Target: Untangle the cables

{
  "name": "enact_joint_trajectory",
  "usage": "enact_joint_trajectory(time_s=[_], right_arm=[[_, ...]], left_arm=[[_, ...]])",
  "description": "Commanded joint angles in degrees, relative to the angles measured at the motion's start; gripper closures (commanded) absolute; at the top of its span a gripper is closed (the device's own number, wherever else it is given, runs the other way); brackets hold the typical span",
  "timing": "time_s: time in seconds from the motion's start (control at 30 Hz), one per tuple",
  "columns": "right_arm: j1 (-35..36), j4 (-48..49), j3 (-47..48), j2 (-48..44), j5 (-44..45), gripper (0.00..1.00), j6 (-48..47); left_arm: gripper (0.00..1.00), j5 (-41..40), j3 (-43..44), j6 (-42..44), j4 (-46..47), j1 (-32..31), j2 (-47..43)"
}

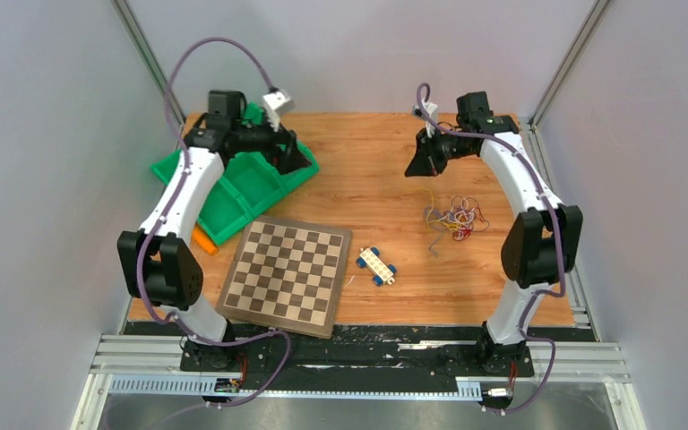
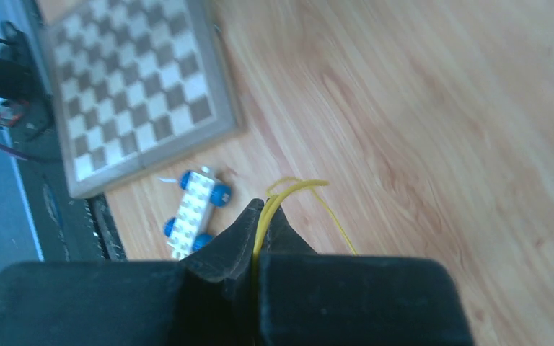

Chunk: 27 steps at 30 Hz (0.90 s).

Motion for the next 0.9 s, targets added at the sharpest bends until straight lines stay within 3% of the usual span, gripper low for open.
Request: enact_joint_trajectory(time_s=[0.0,0.3,0.33,0.43,0.57,0.7,0.87], right_arm=[[0.3,1.1,2.5,-10.7,-12.7,1.00,1.8],[0.3,5.1,1.7,-16.8,-16.5,1.00,9.5],[0.3,6.0,2.0,-17.4,-16.6,1.00,11.1],[0.3,9.9,2.8,-19.8,-16.5,1.00,16.0],[0.3,15.1,4.1,-21.9,-15.4,1.00,21.7],[0.3,16.8,7.0,-22.6,-13.6,1.00,24.9],[0.2,18.5,10.0,-23.0,-11.1,1.00,28.1]], left_arm=[[0.00,6.9,-9.1,-6.3,18.5,-9.5,-6.0],[0.00,3.9,-24.4,-23.9,53.0,-25.9,-5.2],[0.00,3.4,-26.6,-25.0,60.0,-27.0,-4.2],[0.00,-1.6,-27.6,-26.3,67.5,-32.3,-1.0],[0.00,-7.8,-27.5,-26.2,74.7,-37.6,4.5],[0.01,-13.0,-21.6,-26.0,78.0,-40.3,11.4],[0.14,-13.2,-14.8,-25.9,78.9,-41.5,20.1]])
